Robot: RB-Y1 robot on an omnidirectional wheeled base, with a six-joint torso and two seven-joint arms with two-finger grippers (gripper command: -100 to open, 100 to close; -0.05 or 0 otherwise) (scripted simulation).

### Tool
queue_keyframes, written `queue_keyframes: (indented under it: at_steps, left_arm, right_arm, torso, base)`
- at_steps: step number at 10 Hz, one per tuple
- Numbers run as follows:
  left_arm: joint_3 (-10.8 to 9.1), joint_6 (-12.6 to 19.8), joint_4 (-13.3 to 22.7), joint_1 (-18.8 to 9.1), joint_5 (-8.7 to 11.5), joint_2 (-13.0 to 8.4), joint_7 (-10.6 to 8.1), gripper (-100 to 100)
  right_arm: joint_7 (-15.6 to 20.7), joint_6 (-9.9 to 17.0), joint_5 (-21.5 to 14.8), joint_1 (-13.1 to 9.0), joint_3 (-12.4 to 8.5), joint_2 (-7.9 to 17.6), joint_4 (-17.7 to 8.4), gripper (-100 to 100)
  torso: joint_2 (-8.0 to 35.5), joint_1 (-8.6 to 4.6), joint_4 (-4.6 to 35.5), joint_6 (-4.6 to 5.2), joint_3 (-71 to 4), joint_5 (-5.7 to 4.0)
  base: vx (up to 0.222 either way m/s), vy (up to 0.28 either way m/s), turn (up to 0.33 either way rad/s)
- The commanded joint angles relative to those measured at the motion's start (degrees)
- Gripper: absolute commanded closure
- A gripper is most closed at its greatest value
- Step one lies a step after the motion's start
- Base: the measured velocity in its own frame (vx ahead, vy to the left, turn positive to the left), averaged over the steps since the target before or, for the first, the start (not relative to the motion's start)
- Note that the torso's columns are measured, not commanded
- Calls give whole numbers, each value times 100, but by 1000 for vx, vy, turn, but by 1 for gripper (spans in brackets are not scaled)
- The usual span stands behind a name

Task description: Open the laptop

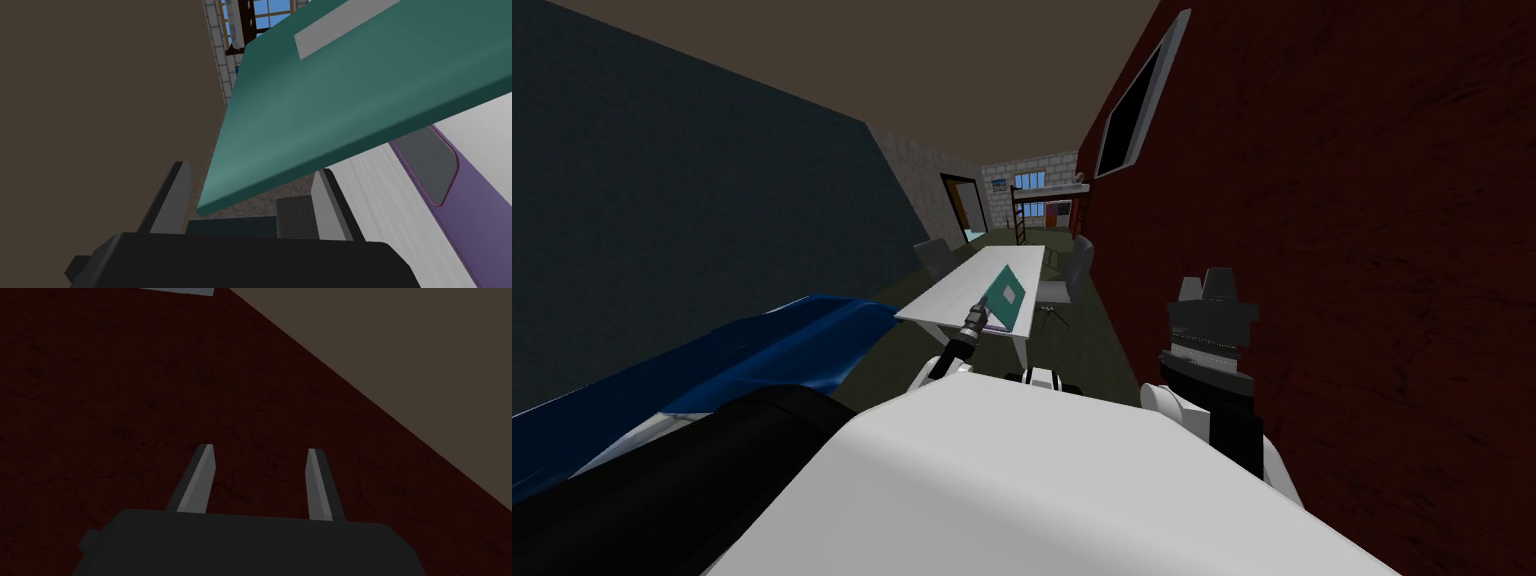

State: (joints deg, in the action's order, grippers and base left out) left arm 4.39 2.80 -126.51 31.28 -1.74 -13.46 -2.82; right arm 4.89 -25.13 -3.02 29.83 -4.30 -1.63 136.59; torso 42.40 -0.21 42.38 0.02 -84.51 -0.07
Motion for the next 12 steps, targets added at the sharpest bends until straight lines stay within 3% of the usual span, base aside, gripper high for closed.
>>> queue_keyframes:
  at_steps: [1, 8, 9, 12]
  left_arm:
    - [61, -165, 348, -170, 259, 212, -245, 100]
    - [204, -551, 1161, -568, 862, 707, -815, 100]
    - [190, -486, 1094, -522, 806, 653, -752, 100]
    - [271, -870, 1674, -764, 1074, 870, -1019, 100]
  right_arm:
    - [0, 0, 0, 0, 0, 0, 0, 0]
    - [0, 0, 0, 0, 0, 0, 0, 0]
    - [0, 0, 0, 0, 0, 0, 0, 0]
    - [0, 0, 0, 0, 0, 0, 0, 0]
  torso:
    - [4, 14, -2, 2, 4, 5]
    - [-1, 14, 2, -2, 0, 1]
    - [-5, 21, 1, -4, -4, 3]
    - [-4, 25, -5, 1, -1, 8]
  base:
    - [-22, 124, 1]
    - [-28, 100, -1]
    - [-3, 44, -4]
    - [-14, 77, -8]
